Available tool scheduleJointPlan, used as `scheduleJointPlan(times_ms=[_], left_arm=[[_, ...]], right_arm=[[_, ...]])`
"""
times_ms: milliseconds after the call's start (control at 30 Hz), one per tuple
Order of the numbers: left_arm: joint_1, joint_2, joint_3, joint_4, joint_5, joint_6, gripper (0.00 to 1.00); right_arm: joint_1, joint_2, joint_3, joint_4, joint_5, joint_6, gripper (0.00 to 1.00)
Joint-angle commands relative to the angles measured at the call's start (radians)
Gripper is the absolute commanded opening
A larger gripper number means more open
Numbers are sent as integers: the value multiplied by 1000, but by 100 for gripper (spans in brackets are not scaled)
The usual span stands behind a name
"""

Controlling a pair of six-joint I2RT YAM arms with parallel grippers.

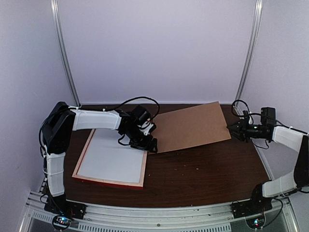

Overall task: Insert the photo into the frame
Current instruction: Turn over the backboard.

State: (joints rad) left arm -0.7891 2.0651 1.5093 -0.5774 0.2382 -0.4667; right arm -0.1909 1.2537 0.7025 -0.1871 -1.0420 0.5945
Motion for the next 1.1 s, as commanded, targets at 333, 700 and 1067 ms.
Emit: scheduleJointPlan(times_ms=[333, 700, 1067], left_arm=[[-16, 38, 18, 68, 43, -2, 80], [-17, 38, 20, 71, 43, -3, 80], [-19, 37, 25, 71, 45, -6, 80]], right_arm=[[88, -47, 113, -188, -20, -79, 34], [161, -65, 167, -164, -37, -53, 33], [191, -85, 297, -347, 126, -107, 24]])
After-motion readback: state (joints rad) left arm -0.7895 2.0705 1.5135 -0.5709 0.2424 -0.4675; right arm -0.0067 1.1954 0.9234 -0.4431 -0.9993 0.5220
